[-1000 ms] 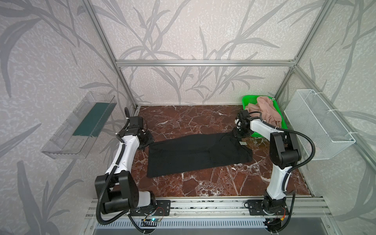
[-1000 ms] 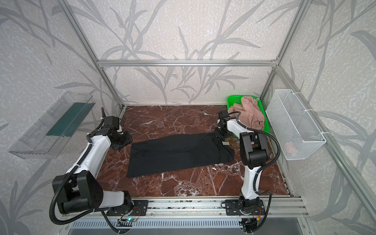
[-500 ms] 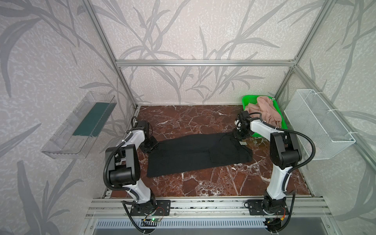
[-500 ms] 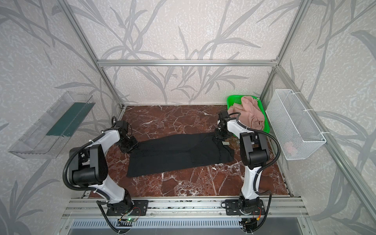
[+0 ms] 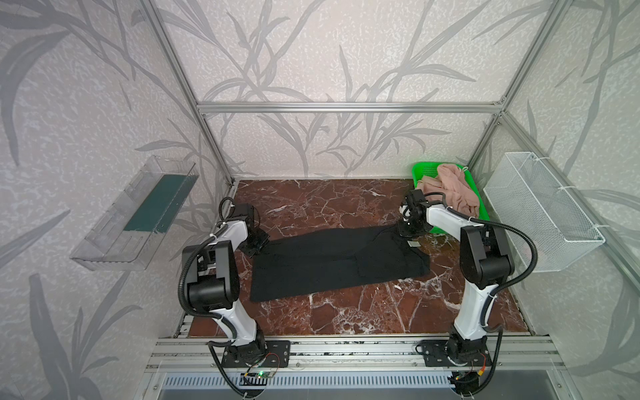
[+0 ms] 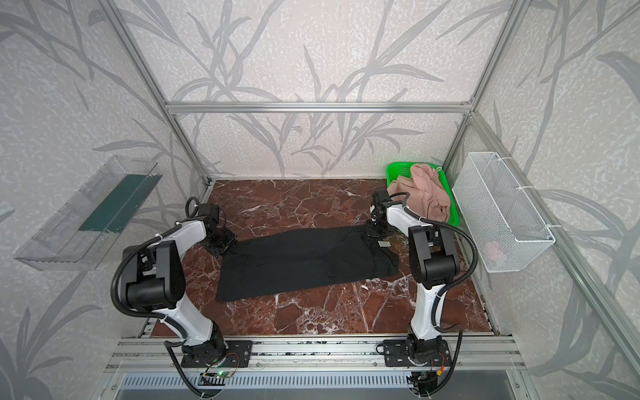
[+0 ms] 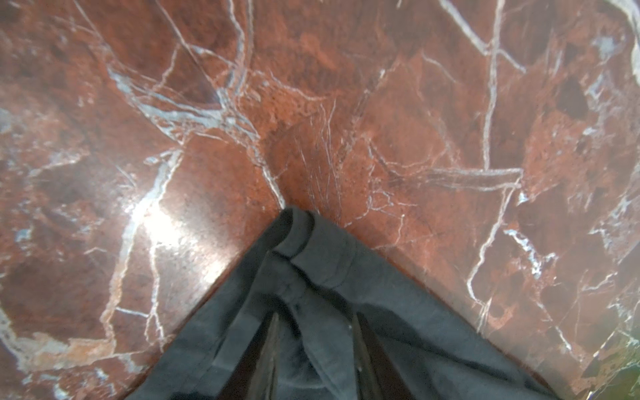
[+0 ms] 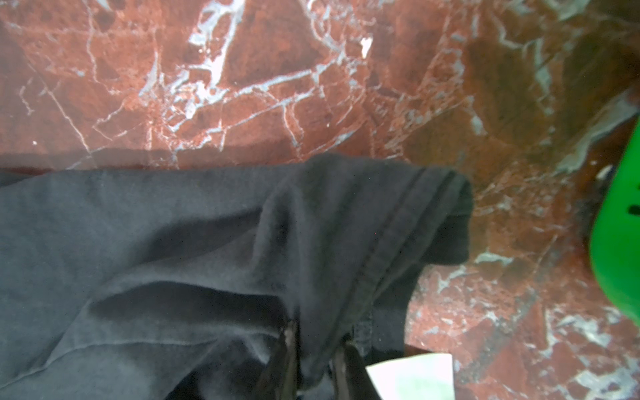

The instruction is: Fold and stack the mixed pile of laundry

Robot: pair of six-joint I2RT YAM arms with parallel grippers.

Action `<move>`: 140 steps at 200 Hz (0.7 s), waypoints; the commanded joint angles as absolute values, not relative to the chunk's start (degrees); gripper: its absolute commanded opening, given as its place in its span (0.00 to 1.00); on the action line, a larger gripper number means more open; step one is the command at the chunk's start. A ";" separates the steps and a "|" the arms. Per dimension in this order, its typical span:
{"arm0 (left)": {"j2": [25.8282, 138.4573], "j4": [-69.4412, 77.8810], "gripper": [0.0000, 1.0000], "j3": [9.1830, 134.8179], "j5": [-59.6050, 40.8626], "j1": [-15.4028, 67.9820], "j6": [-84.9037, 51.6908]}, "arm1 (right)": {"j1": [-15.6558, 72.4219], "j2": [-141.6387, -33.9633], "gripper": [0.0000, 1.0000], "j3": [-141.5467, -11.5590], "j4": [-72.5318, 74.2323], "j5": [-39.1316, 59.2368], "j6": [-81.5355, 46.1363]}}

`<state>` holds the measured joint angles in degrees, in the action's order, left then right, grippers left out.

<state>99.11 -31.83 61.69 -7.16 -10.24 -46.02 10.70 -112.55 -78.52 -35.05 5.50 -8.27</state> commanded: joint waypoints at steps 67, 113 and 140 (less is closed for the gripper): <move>103.13 -31.02 0.24 60.67 -6.56 -10.64 -49.41 | 10.55 -111.94 0.20 -77.94 -35.60 5.67 -7.39; 99.92 -31.91 0.00 59.90 -7.56 -10.78 -48.50 | 10.46 -112.15 0.19 -78.48 -35.95 5.28 -7.38; 95.49 -35.71 0.00 60.80 -6.53 -10.72 -45.74 | 10.46 -112.15 0.19 -78.49 -36.18 4.93 -7.32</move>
